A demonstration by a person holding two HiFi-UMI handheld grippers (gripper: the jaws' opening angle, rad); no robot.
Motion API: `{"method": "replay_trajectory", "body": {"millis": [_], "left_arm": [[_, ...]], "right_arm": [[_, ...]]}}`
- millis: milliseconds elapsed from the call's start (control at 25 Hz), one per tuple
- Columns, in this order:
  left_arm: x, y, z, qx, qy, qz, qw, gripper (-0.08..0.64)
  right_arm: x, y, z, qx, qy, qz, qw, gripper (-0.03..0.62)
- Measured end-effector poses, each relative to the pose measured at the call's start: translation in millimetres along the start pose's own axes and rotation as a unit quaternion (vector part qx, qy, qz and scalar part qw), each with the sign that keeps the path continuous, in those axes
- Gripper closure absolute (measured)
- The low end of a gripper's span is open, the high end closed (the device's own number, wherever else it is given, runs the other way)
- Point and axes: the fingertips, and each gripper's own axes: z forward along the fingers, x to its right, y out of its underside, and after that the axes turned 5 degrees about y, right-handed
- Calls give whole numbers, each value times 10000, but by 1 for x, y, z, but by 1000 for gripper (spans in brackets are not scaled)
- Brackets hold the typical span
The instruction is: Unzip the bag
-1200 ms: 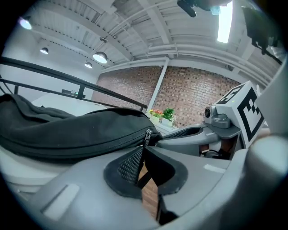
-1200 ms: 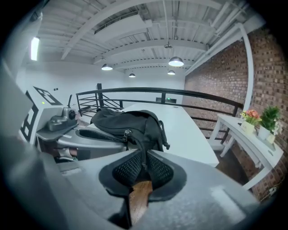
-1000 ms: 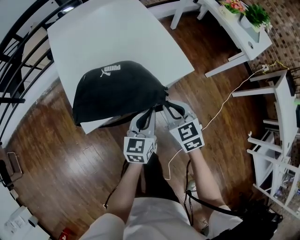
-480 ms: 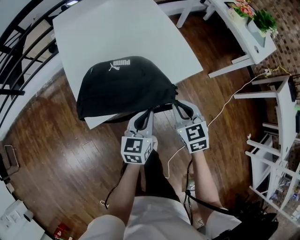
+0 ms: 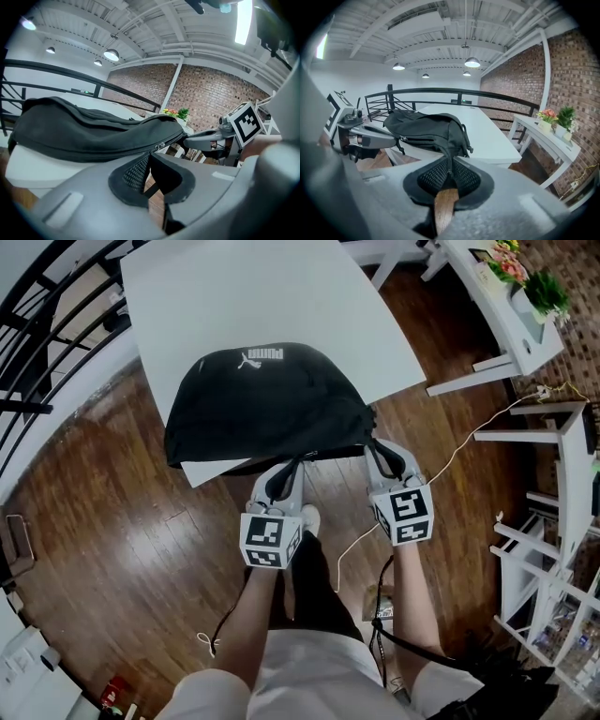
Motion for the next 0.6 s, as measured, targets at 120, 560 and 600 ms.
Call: {"method": "replay_trajectory", "body": {"millis": [120,560,600], "left_arm": [[-10,3,-10,16,-70,-116,9999,537],[-89,-8,-71,19,-741,-299,9968,537],[-98,-9,-78,14,-830,-287,9961,537]], "right_arm": [[1,4,-1,-22,67,50,10000,565],[6,4,5,-67,270,130,9995,565],[6,4,6,-81,287,134,9995,565]]}}
